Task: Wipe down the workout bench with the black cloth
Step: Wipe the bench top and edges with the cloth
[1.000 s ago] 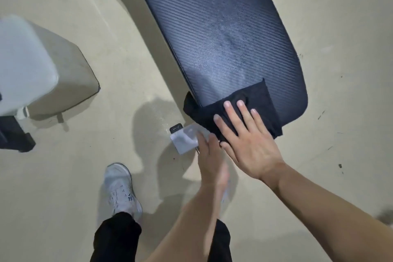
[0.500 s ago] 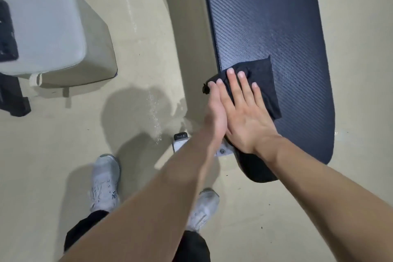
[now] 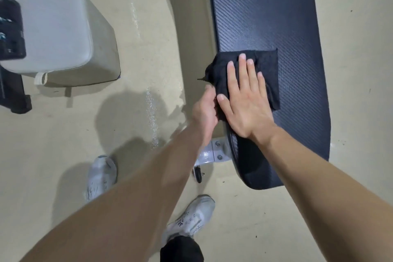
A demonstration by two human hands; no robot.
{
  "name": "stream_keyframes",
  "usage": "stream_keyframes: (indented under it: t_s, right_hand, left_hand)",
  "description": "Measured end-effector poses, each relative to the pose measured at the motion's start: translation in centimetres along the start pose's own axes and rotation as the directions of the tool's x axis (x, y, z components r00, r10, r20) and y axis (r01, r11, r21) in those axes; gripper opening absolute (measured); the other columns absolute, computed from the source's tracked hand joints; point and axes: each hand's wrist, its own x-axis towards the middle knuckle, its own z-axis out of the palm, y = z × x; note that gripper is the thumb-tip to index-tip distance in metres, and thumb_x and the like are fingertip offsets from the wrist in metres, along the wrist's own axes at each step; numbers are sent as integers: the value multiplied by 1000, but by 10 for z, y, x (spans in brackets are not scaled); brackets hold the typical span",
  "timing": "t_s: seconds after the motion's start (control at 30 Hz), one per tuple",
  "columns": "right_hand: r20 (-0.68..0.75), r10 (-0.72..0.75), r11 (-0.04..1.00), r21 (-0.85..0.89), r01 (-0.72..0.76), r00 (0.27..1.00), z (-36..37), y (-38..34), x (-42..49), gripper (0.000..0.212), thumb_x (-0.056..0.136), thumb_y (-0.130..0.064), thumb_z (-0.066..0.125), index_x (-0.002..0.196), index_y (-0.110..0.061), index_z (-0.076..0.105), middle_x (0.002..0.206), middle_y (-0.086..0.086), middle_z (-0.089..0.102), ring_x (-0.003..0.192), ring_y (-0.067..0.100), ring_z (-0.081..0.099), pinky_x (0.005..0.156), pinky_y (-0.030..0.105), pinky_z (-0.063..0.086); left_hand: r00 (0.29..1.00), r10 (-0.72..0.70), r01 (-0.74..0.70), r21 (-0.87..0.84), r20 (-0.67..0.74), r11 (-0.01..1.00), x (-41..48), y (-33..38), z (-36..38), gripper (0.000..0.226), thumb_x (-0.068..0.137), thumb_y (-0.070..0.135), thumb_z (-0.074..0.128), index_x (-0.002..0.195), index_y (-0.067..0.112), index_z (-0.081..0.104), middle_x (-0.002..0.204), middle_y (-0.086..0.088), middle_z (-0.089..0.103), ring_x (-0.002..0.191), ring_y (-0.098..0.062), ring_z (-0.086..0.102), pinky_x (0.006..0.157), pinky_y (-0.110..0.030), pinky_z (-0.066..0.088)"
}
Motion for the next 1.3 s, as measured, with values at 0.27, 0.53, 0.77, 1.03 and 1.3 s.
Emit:
stream_keyframes:
  t_s: [0.27, 0.53, 0.77, 1.03, 1.3]
  right_hand:
    - [100, -40, 999, -13, 41, 994, 22, 5, -82, 67, 101, -43, 12, 158, -19, -13, 165, 5, -24, 152, 23, -21, 124, 47, 1]
    - [97, -129, 989, -55, 135, 987, -5, 19, 0, 68, 98, -47, 7, 154, -20, -22, 162, 6, -31, 150, 23, -25, 123, 46, -6]
    - [68, -187, 979, -75, 192, 980, -42, 20, 101, 67, 99, -44, 10, 158, -19, -12, 165, 5, -23, 152, 23, -19, 123, 45, -5]
    - [9, -136, 987, -80, 136, 991, -101, 14, 263, 64, 103, -40, 14, 158, -19, -12, 166, 4, -21, 153, 23, -17, 124, 46, -4]
    - [-5, -84, 995, -64, 83, 996, -115, 6, 302, 68, 103, -41, 19, 158, -16, -12, 166, 6, -20, 153, 23, -15, 124, 46, -4]
  left_hand:
    - [984, 21, 21, 233, -178, 972, -44, -52, 6, 43, 106, 22, 40, 148, 22, 45, 141, 14, 49, 130, -4, 46, 107, -18, 31]
    - [965, 14, 23, 134, -263, 991, -2, -3, 34, 45, 107, 37, 32, 136, 14, 57, 126, 4, 59, 118, -10, 54, 98, -20, 35]
    - [977, -4, 13, 41, -212, 999, 66, 82, 43, 52, 106, 42, 31, 138, 11, 57, 142, -9, 58, 131, -18, 54, 114, -31, 37]
    - [980, 66, -59, 44, -185, 997, 177, 219, 50, 76, 79, 58, 38, 139, 14, 56, 141, -7, 61, 130, -20, 57, 116, -40, 39]
    - [988, 50, -28, 153, -144, 988, 203, 251, 43, 56, 87, 47, 38, 119, 10, 67, 120, -15, 72, 113, -29, 69, 106, -49, 49]
